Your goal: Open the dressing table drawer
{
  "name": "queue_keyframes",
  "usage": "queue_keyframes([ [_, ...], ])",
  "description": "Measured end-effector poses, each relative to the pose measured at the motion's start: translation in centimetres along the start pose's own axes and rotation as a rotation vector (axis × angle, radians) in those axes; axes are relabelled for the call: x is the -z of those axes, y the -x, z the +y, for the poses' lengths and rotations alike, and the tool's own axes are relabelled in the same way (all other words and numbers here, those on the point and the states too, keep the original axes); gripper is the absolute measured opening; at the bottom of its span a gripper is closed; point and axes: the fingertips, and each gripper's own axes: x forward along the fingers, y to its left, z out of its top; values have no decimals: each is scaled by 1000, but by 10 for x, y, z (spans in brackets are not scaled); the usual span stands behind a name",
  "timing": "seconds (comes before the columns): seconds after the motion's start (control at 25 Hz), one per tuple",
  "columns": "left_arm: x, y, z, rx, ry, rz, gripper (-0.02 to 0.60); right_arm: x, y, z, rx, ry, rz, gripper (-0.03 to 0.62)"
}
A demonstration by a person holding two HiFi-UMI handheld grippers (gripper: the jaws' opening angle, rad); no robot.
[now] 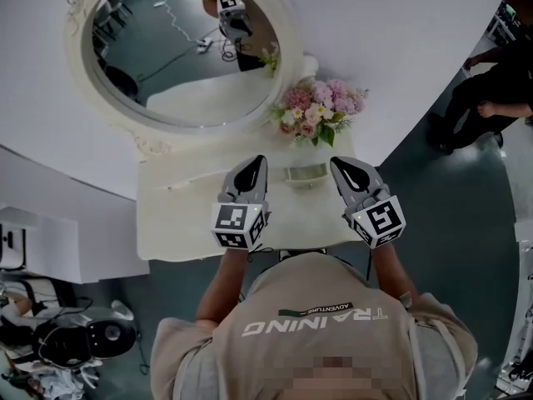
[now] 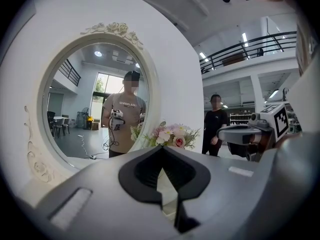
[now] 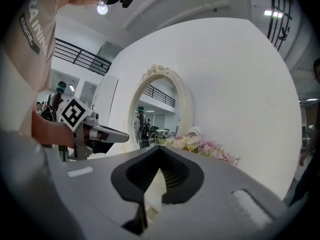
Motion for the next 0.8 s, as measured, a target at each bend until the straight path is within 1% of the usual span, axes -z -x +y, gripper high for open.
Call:
queue_keyframes([
  [0.32, -5, 5, -6, -3, -7, -15, 18, -2, 3, 5, -21, 0, 0, 3],
  [0.8, -11, 8, -13, -1, -13, -32, 18, -4, 9, -3, -2, 8, -17, 3],
])
